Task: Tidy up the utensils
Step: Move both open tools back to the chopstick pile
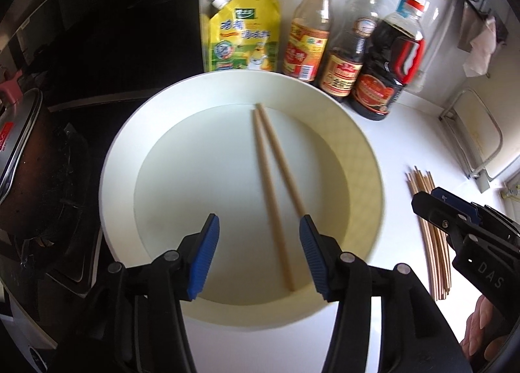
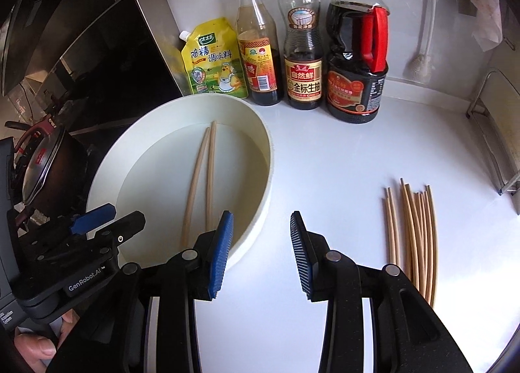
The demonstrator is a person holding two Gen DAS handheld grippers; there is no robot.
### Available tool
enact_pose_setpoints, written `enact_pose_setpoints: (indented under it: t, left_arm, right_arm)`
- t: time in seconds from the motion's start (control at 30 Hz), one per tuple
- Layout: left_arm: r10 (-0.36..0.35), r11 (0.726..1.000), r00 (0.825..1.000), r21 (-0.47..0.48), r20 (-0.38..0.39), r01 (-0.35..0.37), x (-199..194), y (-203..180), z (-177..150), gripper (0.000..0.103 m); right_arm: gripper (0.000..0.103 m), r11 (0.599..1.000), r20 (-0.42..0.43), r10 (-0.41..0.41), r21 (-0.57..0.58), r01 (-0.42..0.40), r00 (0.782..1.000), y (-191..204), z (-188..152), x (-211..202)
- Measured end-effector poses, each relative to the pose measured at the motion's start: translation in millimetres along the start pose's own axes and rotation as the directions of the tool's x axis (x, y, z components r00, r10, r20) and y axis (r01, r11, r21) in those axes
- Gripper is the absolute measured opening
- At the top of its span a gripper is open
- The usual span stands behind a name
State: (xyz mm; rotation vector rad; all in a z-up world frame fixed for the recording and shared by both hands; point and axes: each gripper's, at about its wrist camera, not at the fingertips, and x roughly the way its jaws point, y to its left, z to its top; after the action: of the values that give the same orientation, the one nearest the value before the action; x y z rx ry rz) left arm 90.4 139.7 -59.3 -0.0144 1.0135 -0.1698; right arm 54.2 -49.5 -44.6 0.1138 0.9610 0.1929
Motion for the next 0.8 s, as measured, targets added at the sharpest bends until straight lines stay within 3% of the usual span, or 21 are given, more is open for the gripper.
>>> enact_pose_setpoints:
  t: [0.4, 0.67, 0.8]
  left_arm:
    - [-0.080, 0.992, 0.997, 0.096, 0.021, 0.078, -17.2, -73.8, -14.5, 0.061]
    - [-0.150, 0.974, 0.989, 0.168, -0.008, 0.150, -11.0, -140.0, -29.2, 0.069]
    - [-0.152, 0.970, 0.988, 0.186, -0.032, 0.156, 1.0, -165.4, -39.7, 0.075]
  right_arm:
    - [0.042, 0.995, 0.008, -0.082, 0.065, 0.082, 0.997, -65.0, -35.4, -46.0]
    - [0.047, 0.972, -0.004, -0.182, 0.149, 0.180, 0.983, -132.2, -70.8, -68.2]
    - [0.051, 0.959, -0.024, -0.218, 0.180, 0.219, 0.976, -165.3, -89.8, -69.3]
